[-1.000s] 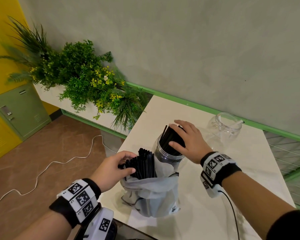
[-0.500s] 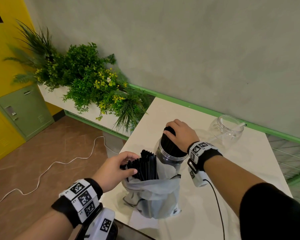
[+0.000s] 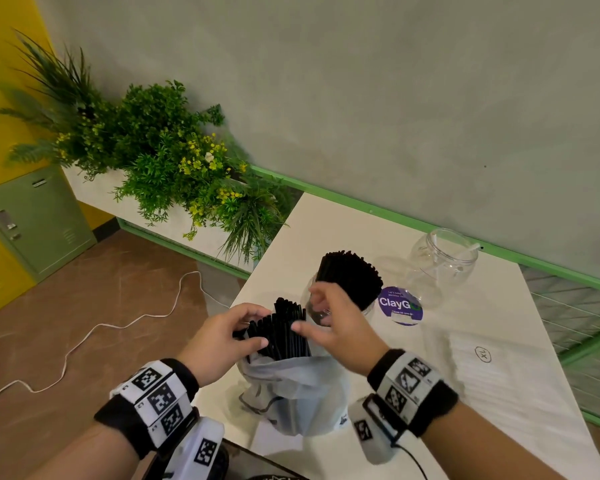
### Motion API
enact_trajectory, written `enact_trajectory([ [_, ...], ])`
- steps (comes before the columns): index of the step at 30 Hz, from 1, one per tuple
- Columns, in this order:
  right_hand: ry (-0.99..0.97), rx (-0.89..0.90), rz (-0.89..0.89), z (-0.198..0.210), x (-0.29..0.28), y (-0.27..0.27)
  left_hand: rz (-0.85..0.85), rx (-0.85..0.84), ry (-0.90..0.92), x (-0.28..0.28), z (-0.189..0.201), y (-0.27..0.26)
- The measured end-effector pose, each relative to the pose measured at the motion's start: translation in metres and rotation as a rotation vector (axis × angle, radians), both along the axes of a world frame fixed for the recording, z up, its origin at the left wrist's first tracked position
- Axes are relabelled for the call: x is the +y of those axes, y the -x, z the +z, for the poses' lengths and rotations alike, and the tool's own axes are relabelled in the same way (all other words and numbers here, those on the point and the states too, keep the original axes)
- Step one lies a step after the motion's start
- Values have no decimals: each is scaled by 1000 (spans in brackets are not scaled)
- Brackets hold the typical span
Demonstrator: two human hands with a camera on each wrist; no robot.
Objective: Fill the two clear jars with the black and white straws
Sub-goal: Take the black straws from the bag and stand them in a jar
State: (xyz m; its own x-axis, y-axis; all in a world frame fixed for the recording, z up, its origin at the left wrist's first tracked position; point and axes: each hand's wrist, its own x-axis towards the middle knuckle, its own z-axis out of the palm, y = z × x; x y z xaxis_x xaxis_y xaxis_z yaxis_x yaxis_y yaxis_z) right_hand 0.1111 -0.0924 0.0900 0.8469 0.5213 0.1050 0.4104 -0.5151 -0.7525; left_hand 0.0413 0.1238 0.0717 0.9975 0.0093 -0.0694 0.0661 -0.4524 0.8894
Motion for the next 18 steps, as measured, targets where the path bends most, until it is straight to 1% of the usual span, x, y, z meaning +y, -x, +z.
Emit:
enact_trajectory([
  [3, 35, 112, -24, -26, 2, 9, -5, -29, 11, -2, 1, 0],
  [7, 77, 162, -69, -51, 9, 6, -26, -36, 37, -6, 1, 2],
  [9, 75, 178, -74, -56, 11, 7, -27, -42, 37, -6, -1, 4],
  [14, -75, 149, -154, -54, 8, 15, -19, -43, 70, -3, -3, 6],
  [18, -200, 233, -166, -48, 7, 16, -22, -33, 88, -4, -3, 6],
])
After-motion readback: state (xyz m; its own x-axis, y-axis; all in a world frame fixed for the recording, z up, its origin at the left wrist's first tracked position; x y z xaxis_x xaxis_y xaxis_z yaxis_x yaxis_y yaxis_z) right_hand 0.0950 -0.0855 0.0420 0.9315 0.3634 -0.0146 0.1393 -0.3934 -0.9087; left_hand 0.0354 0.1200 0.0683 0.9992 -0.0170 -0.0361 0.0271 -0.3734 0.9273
